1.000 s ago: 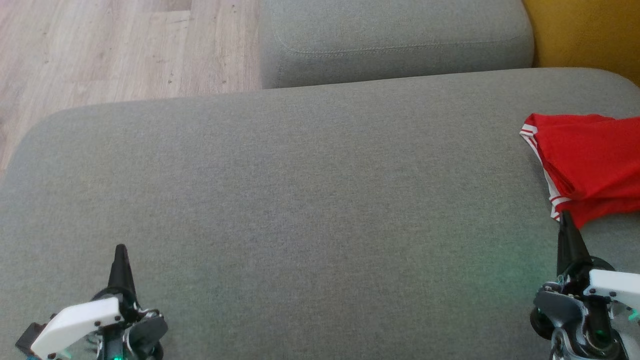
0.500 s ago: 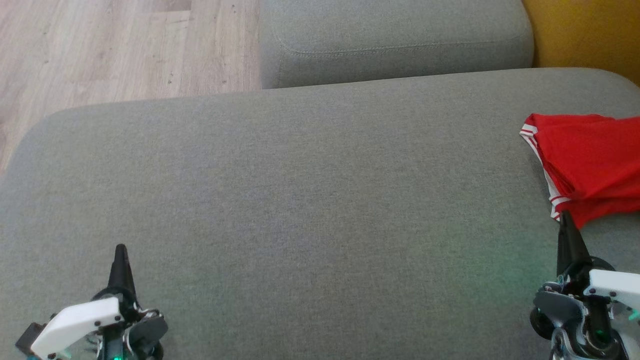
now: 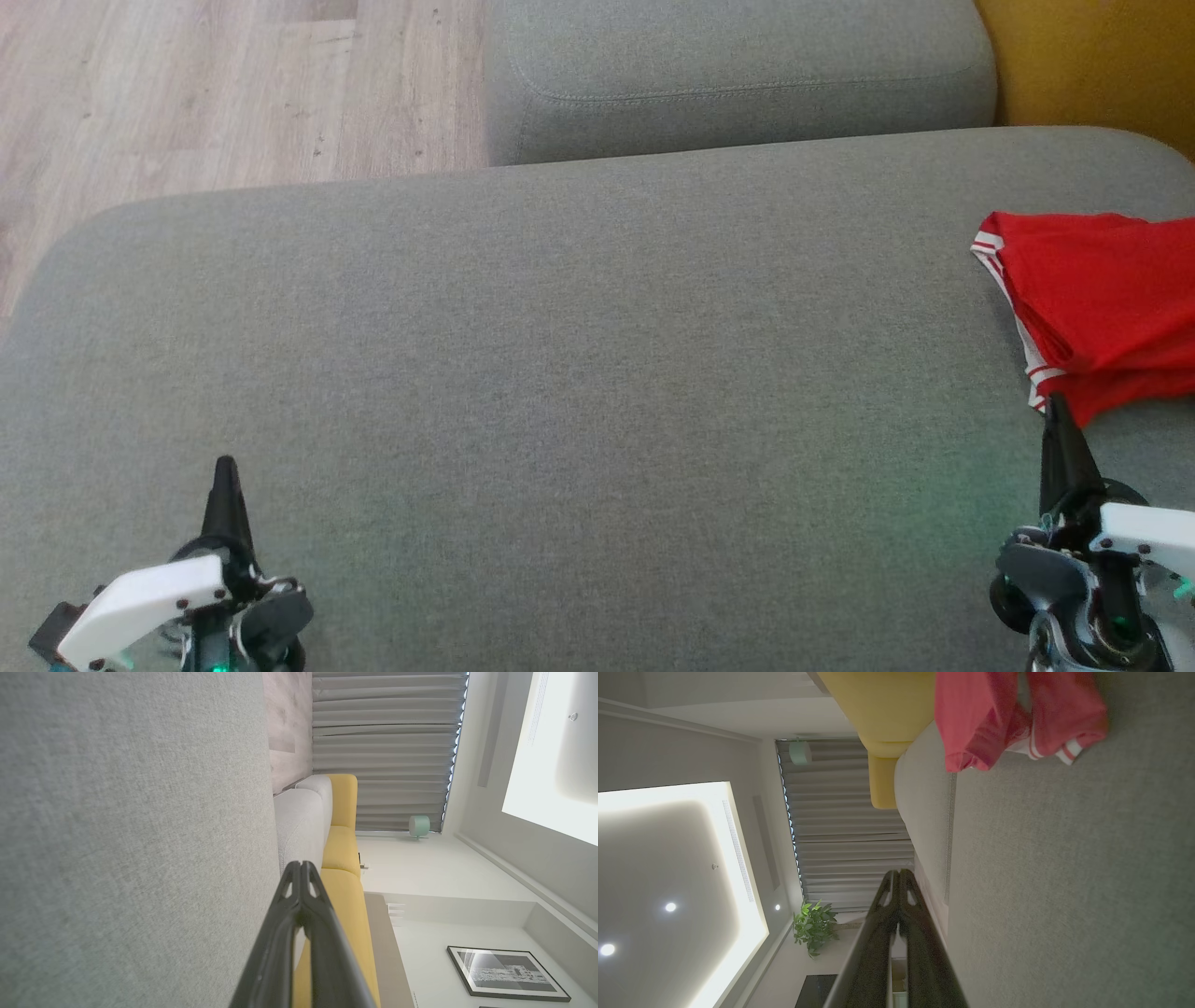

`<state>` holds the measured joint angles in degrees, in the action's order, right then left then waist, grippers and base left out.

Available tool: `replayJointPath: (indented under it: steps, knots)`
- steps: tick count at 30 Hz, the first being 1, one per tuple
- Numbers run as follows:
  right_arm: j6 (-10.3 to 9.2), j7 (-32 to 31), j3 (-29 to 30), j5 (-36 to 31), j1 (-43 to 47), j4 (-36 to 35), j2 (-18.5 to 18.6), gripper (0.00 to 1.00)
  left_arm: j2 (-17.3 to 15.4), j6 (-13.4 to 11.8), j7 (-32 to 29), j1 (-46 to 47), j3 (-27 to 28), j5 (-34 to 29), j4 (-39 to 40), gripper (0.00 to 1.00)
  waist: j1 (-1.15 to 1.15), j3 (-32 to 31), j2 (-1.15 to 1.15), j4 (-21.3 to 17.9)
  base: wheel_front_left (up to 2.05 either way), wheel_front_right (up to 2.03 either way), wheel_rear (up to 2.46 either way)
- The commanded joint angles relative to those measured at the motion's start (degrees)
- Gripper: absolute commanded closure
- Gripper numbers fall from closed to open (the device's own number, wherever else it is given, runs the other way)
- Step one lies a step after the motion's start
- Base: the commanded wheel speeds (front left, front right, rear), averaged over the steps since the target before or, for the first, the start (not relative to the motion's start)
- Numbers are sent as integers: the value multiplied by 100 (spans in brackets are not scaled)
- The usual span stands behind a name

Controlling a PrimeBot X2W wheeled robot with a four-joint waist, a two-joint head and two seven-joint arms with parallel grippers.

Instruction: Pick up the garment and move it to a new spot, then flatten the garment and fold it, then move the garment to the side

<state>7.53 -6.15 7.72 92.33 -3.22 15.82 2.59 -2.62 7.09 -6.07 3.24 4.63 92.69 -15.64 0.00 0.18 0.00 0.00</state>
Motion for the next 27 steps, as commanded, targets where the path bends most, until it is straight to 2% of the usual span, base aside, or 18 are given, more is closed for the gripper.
replayJointPath:
  steps: [1,27]
  knots:
    - [-4,-32,-122,-14,-297,-179,29,100,-26,40,-40,295,187,-50,161,100,0,0,0,0,0,0,0]
    - [-4,-32,-122,-14,-297,-179,29,100,-26,40,-40,295,187,-50,161,100,0,0,0,0,0,0,0]
